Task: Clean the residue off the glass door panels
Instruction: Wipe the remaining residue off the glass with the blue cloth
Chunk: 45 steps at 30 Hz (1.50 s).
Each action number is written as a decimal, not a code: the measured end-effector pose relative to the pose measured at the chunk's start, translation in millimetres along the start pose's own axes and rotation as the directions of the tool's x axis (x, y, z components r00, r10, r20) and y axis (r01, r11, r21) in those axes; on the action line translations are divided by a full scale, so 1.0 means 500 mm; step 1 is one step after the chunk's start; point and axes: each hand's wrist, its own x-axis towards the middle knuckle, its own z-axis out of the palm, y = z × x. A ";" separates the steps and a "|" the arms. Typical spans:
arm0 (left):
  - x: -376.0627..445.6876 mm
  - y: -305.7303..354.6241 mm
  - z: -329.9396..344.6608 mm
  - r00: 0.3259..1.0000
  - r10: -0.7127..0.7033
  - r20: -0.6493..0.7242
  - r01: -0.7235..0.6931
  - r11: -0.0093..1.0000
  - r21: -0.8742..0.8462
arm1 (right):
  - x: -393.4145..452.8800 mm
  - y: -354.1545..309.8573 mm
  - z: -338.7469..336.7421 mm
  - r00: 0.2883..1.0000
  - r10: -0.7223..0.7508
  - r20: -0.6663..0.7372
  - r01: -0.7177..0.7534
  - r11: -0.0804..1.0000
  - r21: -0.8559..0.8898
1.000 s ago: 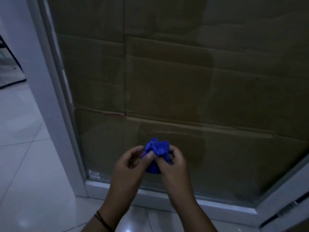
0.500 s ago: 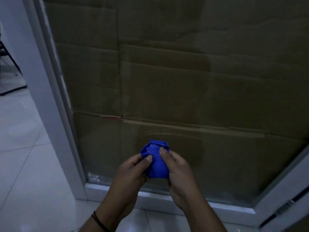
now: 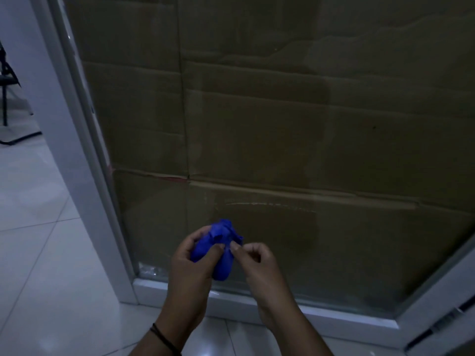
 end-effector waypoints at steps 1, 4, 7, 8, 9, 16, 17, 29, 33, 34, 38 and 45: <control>0.010 0.000 -0.006 0.990 0.114 -0.087 -0.102 0.985 0.137 | 0.000 0.003 -0.003 0.999 -0.001 -0.038 0.000 1.000 -0.014; 0.058 0.024 -0.030 0.822 0.549 -0.153 -0.358 0.707 0.611 | -0.004 0.012 -0.028 0.991 -0.040 -0.127 0.034 0.998 -0.053; 0.116 0.049 -0.040 0.715 0.694 -0.081 -0.391 0.494 0.777 | -0.010 0.023 -0.061 0.983 -0.075 -0.170 0.068 0.996 -0.051; 0.130 0.056 -0.036 0.722 0.687 -0.084 -0.373 0.488 0.789 | -0.011 0.027 -0.069 0.981 -0.081 -0.175 0.075 0.996 -0.039; 0.139 0.059 -0.027 0.734 0.675 -0.076 -0.369 0.489 0.790 | -0.012 0.030 -0.078 0.980 -0.088 -0.181 0.084 0.996 -0.028; 0.117 -0.001 0.078 0.732 0.664 0.151 -0.489 0.358 0.796 | -0.002 0.063 -0.145 0.958 -0.114 -0.264 0.106 0.993 -0.045; 0.110 -0.010 0.094 0.737 0.660 0.148 -0.489 0.369 0.790 | 0.000 0.068 -0.157 0.956 -0.106 -0.275 0.098 0.994 -0.041; 0.020 -0.090 0.292 0.736 0.620 0.272 -0.613 0.440 0.656 | 0.005 0.094 -0.312 0.906 -0.074 -0.416 0.104 0.993 0.049; -0.005 -0.103 0.354 0.691 0.639 0.339 -0.687 0.433 0.583 | 0.006 0.104 -0.348 0.887 -0.030 -0.461 0.071 0.995 0.071; -0.012 -0.103 0.369 0.687 0.628 0.367 -0.700 0.436 0.565 | 0.005 0.105 -0.355 0.883 -0.025 -0.468 0.068 0.995 0.075; -0.046 -0.104 0.425 0.715 0.490 0.499 -0.696 0.568 0.439 | -0.006 0.094 -0.382 0.868 -0.004 -0.496 0.093 0.984 0.154; -0.097 -0.093 0.395 0.823 -0.213 0.526 0.237 0.971 0.022 | -0.053 0.036 -0.406 0.914 -0.064 -0.400 0.182 0.947 0.265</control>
